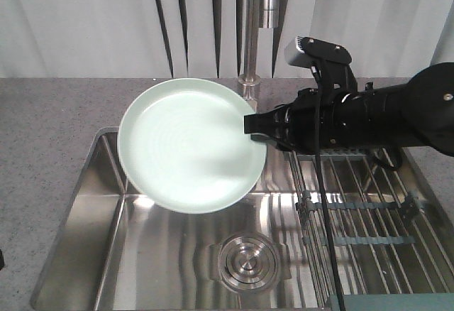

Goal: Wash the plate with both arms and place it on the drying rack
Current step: 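Swing the pale green plate over the sink basin with the right gripper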

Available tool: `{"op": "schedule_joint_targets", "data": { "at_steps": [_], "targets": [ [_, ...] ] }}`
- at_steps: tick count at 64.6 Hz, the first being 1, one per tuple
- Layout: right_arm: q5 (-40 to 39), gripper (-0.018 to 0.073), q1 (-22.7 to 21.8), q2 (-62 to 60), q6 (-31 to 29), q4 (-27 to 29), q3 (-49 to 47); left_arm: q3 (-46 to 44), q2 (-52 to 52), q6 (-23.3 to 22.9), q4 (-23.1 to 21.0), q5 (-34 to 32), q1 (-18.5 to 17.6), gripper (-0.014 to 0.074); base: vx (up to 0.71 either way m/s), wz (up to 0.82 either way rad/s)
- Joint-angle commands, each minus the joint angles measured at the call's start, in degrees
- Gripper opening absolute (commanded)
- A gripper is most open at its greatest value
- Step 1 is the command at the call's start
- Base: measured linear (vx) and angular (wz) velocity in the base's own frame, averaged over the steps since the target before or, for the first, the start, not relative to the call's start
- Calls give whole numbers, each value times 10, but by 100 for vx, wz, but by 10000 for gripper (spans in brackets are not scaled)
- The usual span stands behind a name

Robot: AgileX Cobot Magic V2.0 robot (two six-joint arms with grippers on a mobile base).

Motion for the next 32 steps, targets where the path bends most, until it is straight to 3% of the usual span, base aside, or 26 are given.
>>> {"op": "schedule_joint_targets", "data": {
  "at_steps": [1,10,18,26,32],
  "targets": [
    [-43,4,-47,-6,2,16,-26,-15,5,-1,-20,-32,0,-7,0,0],
    [36,4,-112,-23,2,-9,-26,-15,5,-1,-20,-32,0,-7,0,0],
    [132,4,-149,-58,2,-76,-26,-15,5,-1,-20,-32,0,-7,0,0],
    [216,4,-151,-95,27,-122,-26,-15,5,-1,-20,-31,0,-7,0,0],
    [249,4,-119,-114,50,-120,-26,-15,5,-1,-20,-31,0,-7,0,0]
  ]
}}
